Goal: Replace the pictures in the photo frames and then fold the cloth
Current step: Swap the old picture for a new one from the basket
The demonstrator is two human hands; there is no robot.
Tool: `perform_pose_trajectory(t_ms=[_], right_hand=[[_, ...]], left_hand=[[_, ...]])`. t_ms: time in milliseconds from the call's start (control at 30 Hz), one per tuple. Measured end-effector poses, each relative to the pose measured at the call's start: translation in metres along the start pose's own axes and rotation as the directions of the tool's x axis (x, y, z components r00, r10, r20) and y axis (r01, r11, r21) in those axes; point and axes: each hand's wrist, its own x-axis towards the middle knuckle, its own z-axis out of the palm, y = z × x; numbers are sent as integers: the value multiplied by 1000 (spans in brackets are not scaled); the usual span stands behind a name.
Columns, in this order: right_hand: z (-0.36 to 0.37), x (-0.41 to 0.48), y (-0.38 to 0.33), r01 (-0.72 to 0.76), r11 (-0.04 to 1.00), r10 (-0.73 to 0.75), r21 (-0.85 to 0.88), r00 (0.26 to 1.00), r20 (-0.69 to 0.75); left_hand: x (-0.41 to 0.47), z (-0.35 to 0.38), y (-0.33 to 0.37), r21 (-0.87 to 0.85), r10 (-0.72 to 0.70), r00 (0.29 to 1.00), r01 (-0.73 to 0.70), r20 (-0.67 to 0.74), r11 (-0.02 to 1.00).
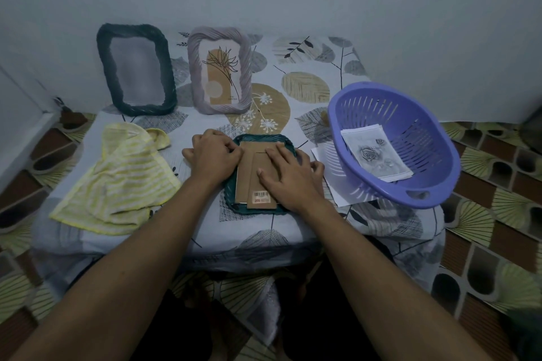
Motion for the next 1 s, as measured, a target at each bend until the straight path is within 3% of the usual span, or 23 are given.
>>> perform_pose_trajectory(t_ms=[133,300,633,1000], right_hand=[[2,2,1,0,1000,0,-1,1000,-3],[2,2,1,0,1000,0,-8,1000,-6],[3,2,1,5,1000,-5,-7,1000,-9],[2,1,1,8,1000,-8,-9,1000,-4]], left_hand=[[8,1,2,-7,-24,1000,24,-2,1000],[13,7,-3,-30,45,999,-45,24,999],[9,13,-5,47,210,976,-208,-53,977],[15,10,-5,-23,170,981,-168,97,985]])
